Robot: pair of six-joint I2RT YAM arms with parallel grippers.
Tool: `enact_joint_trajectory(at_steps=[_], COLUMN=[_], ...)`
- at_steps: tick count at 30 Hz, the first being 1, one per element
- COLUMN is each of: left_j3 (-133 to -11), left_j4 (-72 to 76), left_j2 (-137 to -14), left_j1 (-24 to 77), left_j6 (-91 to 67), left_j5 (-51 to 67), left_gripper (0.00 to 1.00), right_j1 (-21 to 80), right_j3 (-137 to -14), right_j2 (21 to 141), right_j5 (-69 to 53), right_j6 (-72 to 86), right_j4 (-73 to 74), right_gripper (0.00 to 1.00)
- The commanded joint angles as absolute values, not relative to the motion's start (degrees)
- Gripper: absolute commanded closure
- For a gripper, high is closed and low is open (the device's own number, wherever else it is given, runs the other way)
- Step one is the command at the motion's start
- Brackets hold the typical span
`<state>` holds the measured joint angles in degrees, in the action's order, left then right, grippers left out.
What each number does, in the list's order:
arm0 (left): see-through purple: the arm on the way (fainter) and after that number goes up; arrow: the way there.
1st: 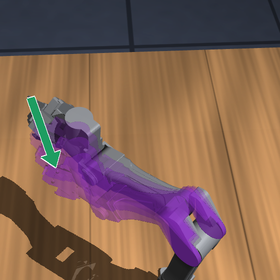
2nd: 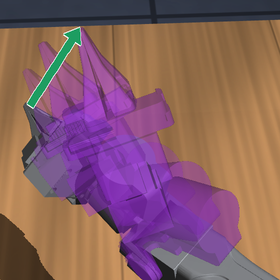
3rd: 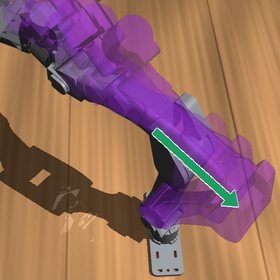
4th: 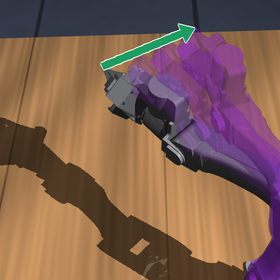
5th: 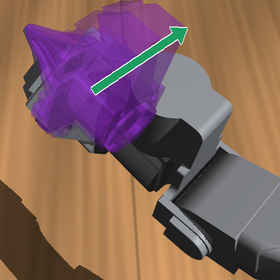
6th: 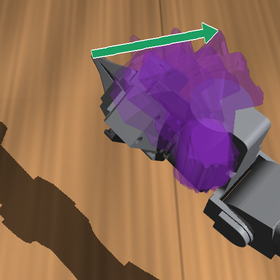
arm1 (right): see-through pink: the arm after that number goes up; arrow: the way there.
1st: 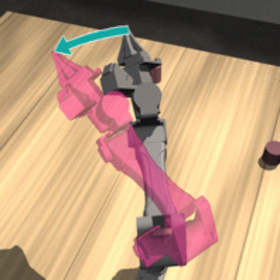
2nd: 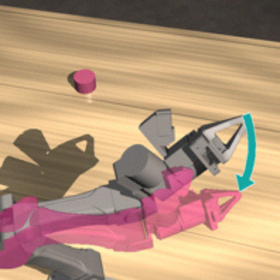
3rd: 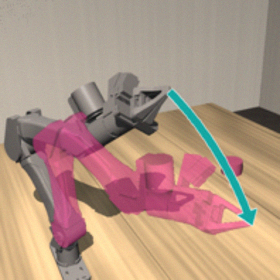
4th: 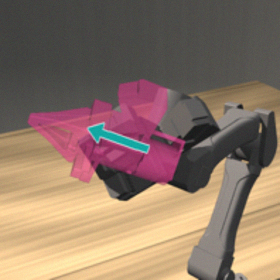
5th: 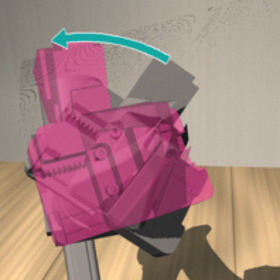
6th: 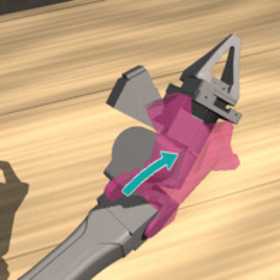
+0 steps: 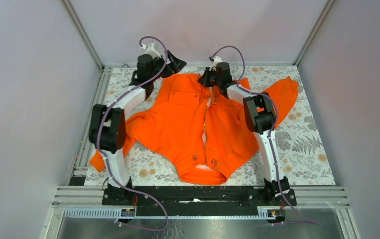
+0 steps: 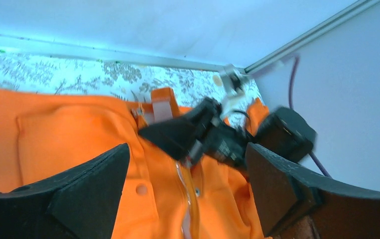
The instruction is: Zip up the jacket
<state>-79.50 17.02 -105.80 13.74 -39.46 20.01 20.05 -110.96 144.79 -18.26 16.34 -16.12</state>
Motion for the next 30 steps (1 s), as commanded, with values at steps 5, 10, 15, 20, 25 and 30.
enact_joint_trajectory(at_steps=[5,10,15,20,25,30], left_j3=[-99.63,-104.34,-105.03,-103.01,-103.11,-106.4], left_j4=[27.72,33.44,36.26,45.0,51.28,52.38], left_j2=[-126.99,-134.39,-138.14,-138.99,-140.16,-143.29], left_j1=[12.8,11.8,11.54,10.95,12.04,13.01], left_j6=[-40.94,-46.06,-48.06,-54.55,-58.75,-61.52], left_j5=[31.74,42.68,48.02,50.17,50.14,50.63], left_gripper=[0.12,0.12,0.12,0.16,0.24,0.27], right_j1=[16.8,14.8,14.82,14.69,14.68,14.69], right_j3=[-98.72,-99.75,-101.2,-101.35,-101.77,-101.85], right_j2=[135.54,138.11,139.58,140.65,141.24,141.35], right_j5=[-34.0,-42.53,-48.0,-50.54,-51.18,-51.16], right_j6=[24.83,31.87,38.1,42.85,43.87,44.41], right_j4=[-41.59,-49.38,-53.96,-57.65,-58.09,-58.36], right_gripper=[1.0,1.0,1.0,1.0,1.0,1.0])
